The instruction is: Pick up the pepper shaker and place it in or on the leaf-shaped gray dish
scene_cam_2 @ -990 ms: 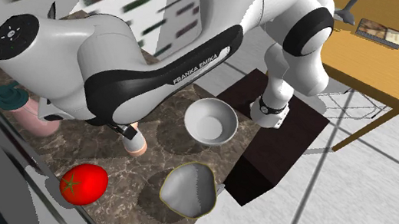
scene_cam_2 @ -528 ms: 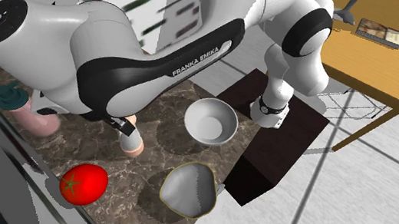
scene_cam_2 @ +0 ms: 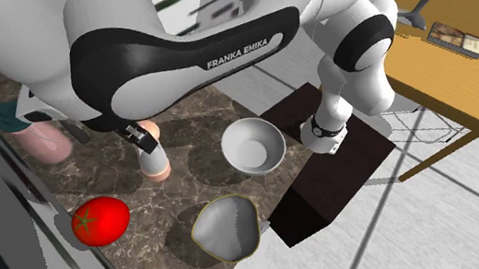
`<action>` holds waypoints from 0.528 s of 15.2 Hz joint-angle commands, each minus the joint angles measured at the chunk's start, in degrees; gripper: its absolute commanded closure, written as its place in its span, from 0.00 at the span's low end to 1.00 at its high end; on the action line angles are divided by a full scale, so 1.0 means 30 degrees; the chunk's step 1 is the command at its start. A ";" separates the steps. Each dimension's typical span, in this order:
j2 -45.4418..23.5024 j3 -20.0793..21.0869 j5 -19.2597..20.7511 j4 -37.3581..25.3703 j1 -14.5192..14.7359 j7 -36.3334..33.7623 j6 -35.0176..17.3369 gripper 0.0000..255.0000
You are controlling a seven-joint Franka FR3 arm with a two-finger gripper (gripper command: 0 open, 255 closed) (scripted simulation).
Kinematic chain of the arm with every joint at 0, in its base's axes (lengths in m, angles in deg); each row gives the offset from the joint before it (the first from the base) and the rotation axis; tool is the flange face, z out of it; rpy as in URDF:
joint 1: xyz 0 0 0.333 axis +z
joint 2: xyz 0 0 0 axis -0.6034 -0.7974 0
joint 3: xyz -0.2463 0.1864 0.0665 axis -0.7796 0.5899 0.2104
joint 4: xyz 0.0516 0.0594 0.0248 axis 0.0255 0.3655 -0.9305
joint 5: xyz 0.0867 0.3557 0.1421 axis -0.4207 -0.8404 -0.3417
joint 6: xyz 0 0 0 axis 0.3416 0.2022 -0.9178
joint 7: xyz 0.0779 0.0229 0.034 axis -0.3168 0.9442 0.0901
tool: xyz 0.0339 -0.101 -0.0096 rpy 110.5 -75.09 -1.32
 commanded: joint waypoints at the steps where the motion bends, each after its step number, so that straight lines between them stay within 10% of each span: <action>1: -0.0256 -0.0005 -0.0029 -0.0934 -0.0043 0.0061 0.0683 1.00; 8: -0.1702 -0.0025 -0.0186 -0.5139 -0.0310 0.0332 0.3431 1.00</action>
